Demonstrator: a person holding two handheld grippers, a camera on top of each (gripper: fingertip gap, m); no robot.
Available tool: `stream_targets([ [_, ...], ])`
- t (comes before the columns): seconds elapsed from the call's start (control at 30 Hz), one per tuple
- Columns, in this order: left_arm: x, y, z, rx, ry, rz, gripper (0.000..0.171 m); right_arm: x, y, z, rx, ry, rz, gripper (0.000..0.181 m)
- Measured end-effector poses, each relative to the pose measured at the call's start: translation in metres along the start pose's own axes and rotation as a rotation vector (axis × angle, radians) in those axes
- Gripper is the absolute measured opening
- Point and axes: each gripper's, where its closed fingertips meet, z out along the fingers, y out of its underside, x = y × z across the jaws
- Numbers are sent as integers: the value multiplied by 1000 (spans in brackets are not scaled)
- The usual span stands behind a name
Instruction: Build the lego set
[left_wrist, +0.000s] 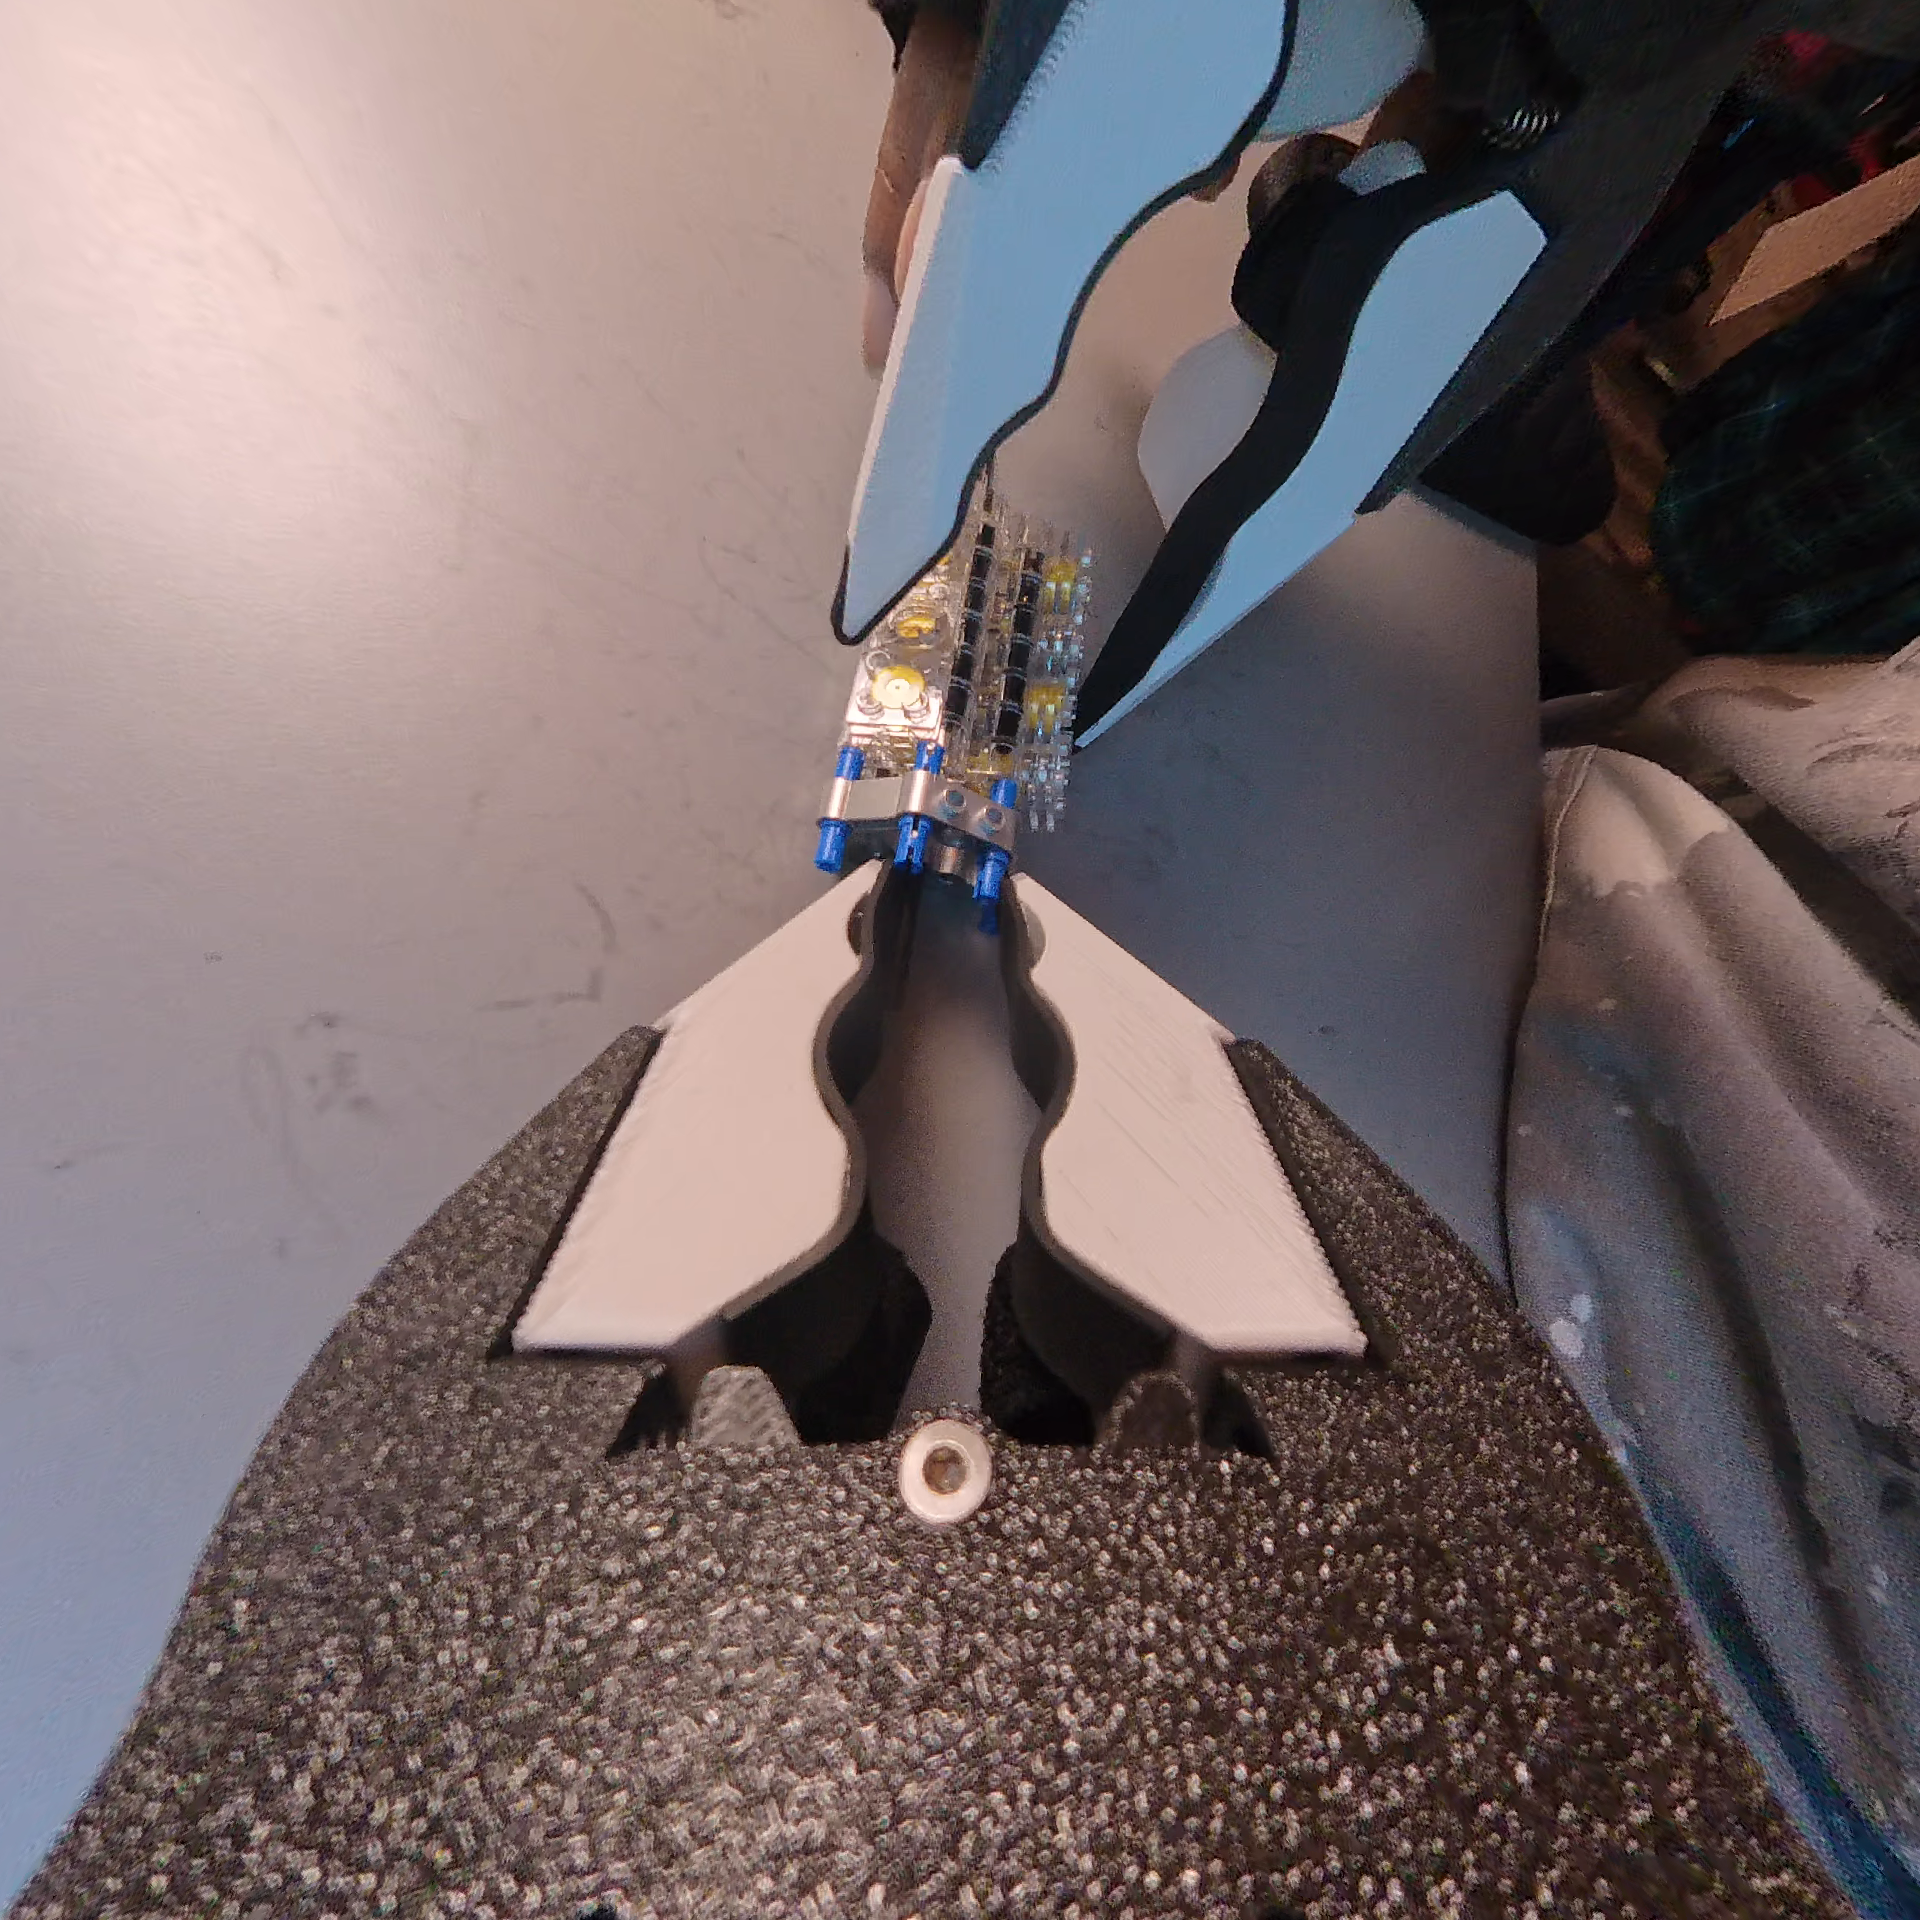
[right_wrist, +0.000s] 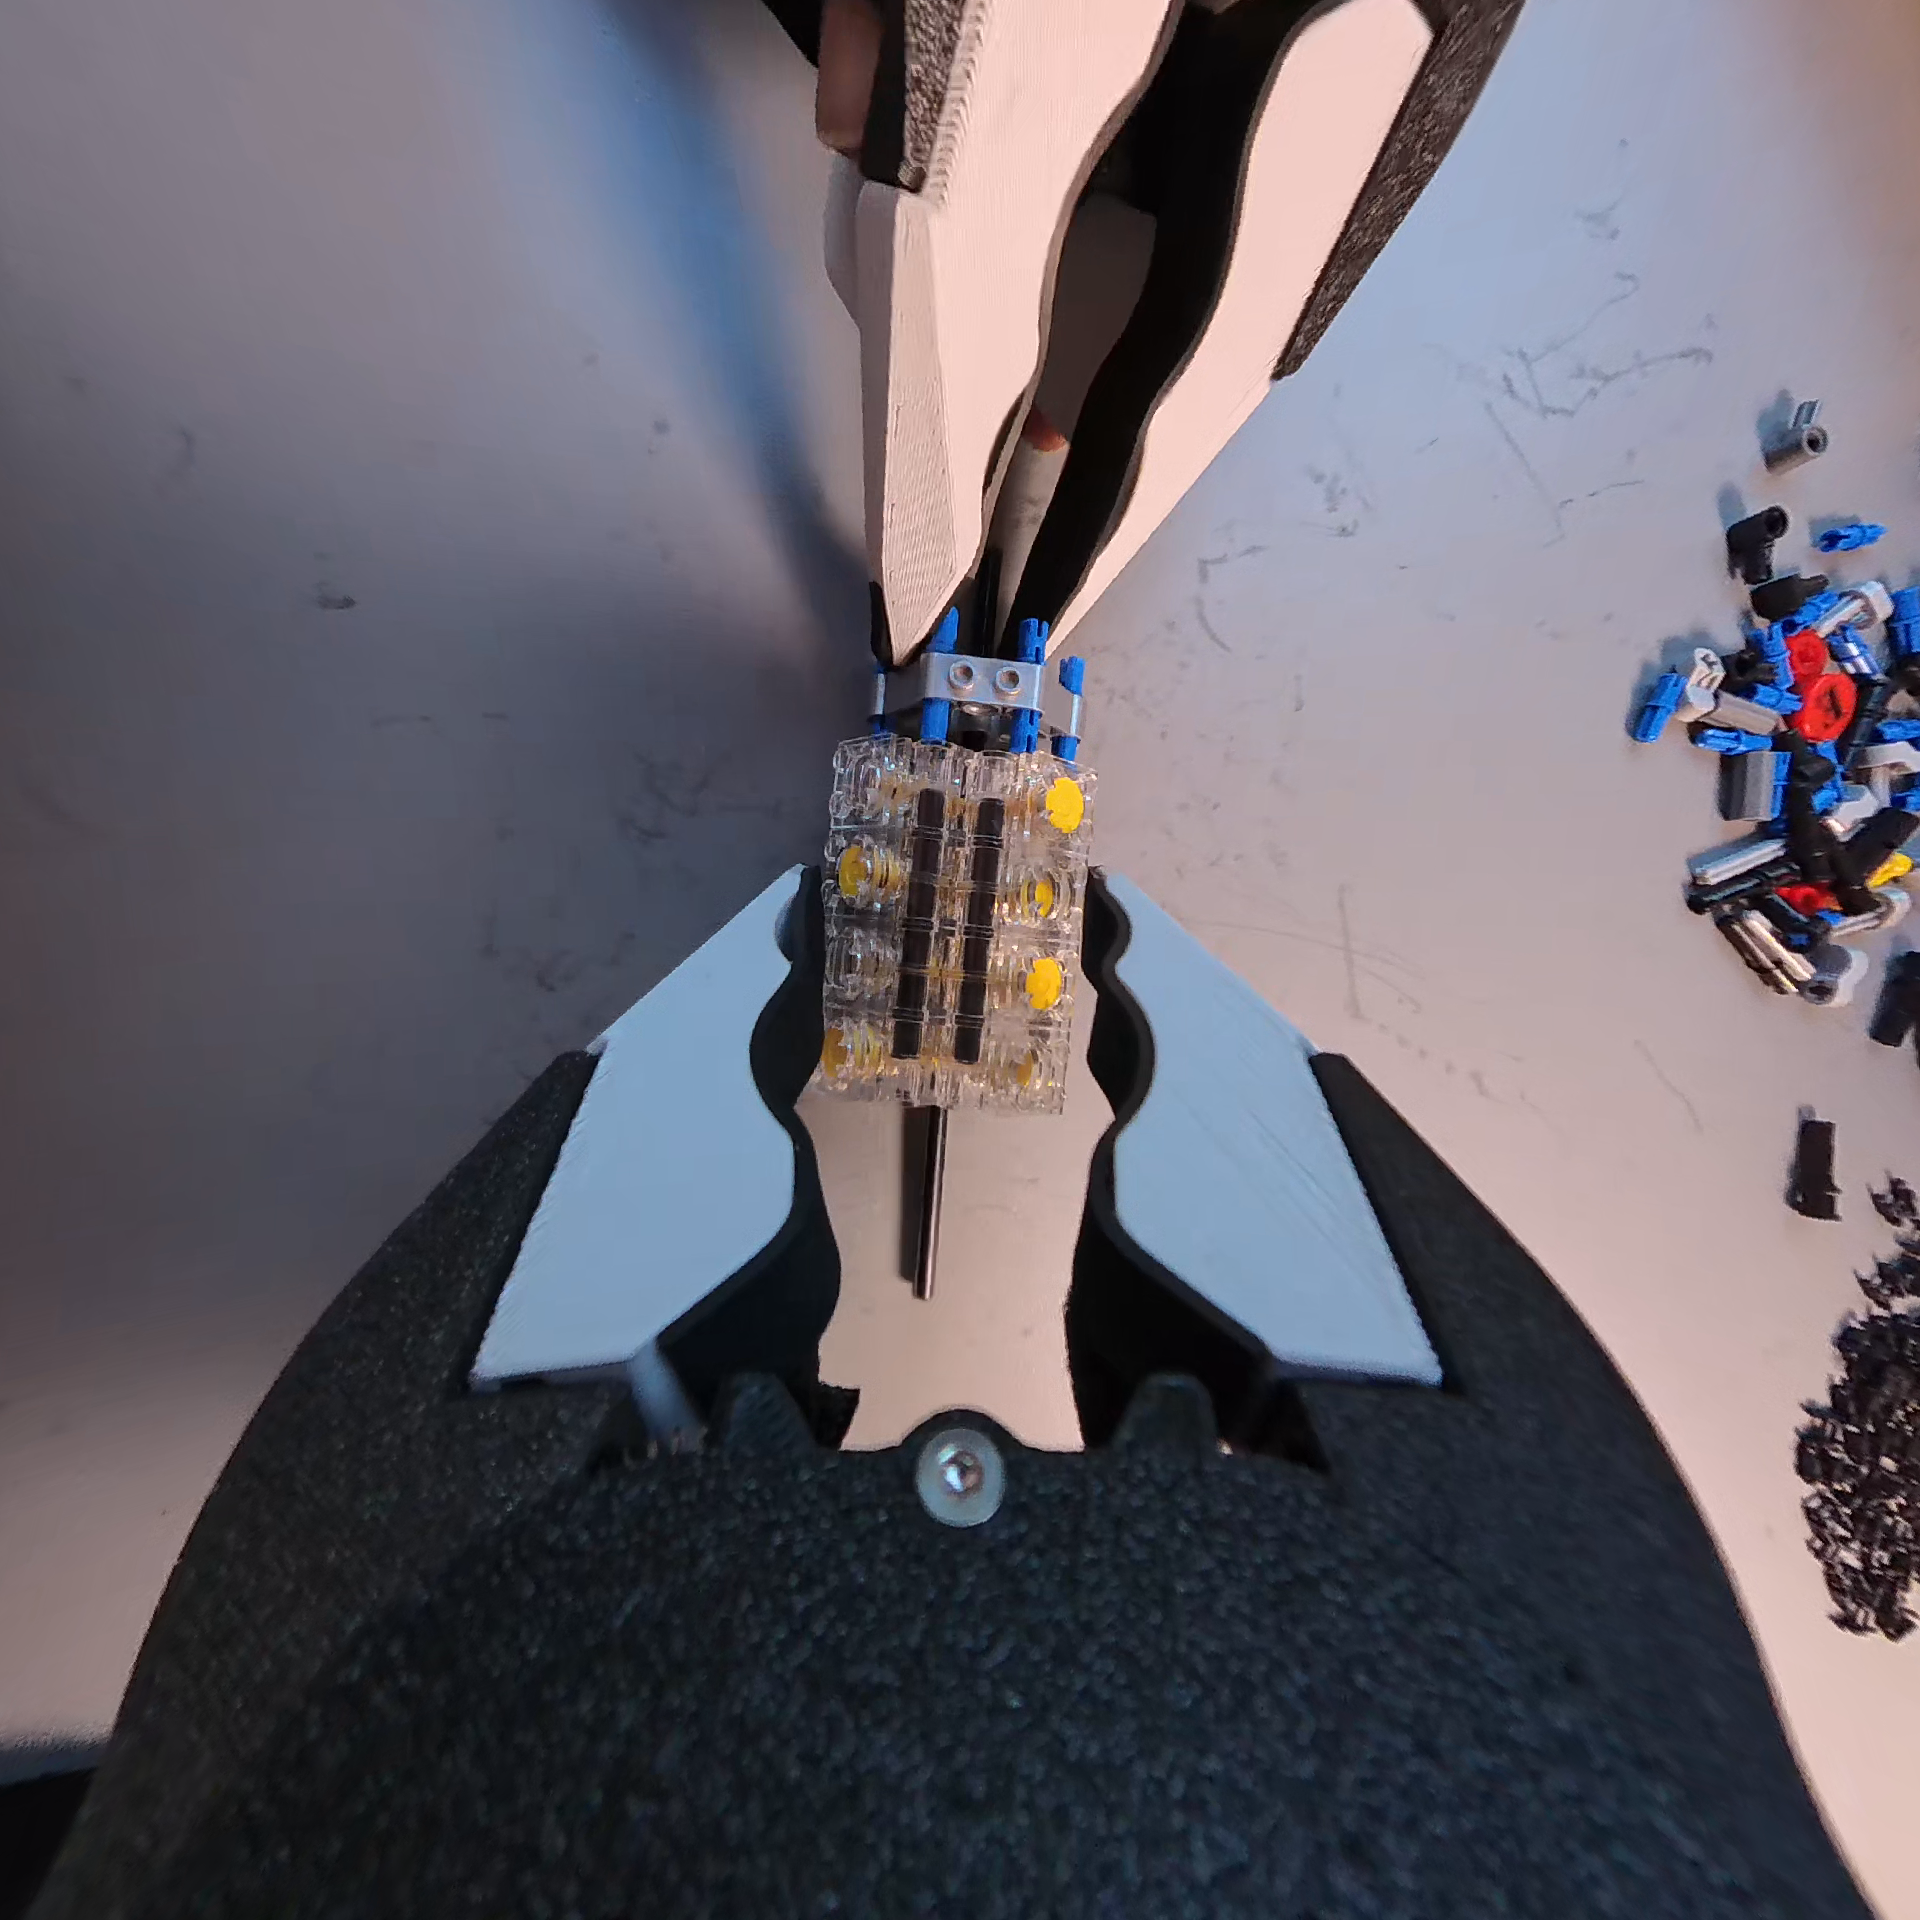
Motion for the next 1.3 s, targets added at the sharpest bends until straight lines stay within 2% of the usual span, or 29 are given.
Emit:
stream_targets([
  [0.37, -6, -6, -12, 29, -93, 237, 23, 1, -1, 2, 89, -55, 87, 47],
  [0.77, -2, -7, -7, 34, -106, 356, 21, 1, -4, -2, 134, -151, 182, 47],
  [1.3, -2, -8, -7, 46, -95, 335, 21, 0, 0, 2, 78, -161, 172, 47],
])
